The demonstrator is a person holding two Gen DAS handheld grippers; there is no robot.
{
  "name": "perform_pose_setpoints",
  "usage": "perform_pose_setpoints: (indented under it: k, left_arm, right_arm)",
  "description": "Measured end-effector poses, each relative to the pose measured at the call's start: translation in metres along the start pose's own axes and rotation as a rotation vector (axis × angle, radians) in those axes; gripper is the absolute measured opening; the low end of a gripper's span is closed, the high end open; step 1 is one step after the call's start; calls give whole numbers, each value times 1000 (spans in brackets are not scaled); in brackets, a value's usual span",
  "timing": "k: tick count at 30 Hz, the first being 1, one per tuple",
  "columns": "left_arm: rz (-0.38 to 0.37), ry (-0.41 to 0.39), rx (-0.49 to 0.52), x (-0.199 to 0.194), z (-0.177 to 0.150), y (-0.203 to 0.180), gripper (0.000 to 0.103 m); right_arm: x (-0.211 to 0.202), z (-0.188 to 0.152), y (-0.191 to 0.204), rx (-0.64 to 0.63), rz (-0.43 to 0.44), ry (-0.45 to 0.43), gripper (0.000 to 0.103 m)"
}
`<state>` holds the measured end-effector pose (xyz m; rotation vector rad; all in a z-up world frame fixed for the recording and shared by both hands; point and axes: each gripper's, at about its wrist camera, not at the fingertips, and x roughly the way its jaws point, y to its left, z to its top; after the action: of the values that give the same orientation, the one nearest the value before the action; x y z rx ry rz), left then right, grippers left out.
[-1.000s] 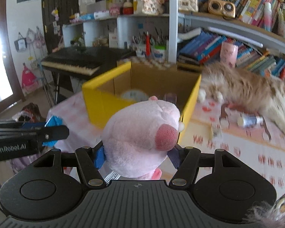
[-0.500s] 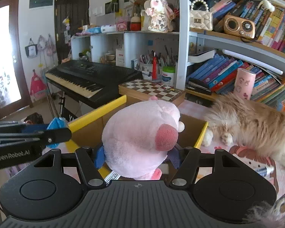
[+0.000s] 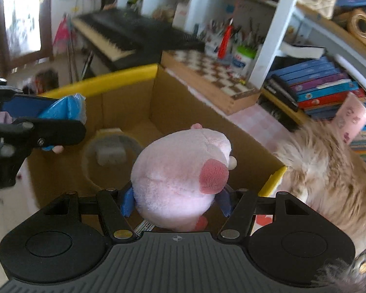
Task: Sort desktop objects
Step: 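Lower both tools into the yellow box and open them to drop cloth and plush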
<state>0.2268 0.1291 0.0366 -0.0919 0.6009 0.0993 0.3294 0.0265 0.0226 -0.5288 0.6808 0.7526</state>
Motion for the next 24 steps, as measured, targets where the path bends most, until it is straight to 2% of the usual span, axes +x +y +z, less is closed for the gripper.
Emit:
perform_pose_setpoints:
  k: [8,20,24]
  left_arm:
    - [-16,119,42,27,-15,-20,29]
    - [7,162,130,38,-18,-32,31]
    - [10,160,129,36,-16,-32,35]
  right_arm:
    - [26,8,-15,-54,66,79,62]
    - [38,9,-15,-154,95,119,64]
    - [38,7,-15,-159,90,111,67]
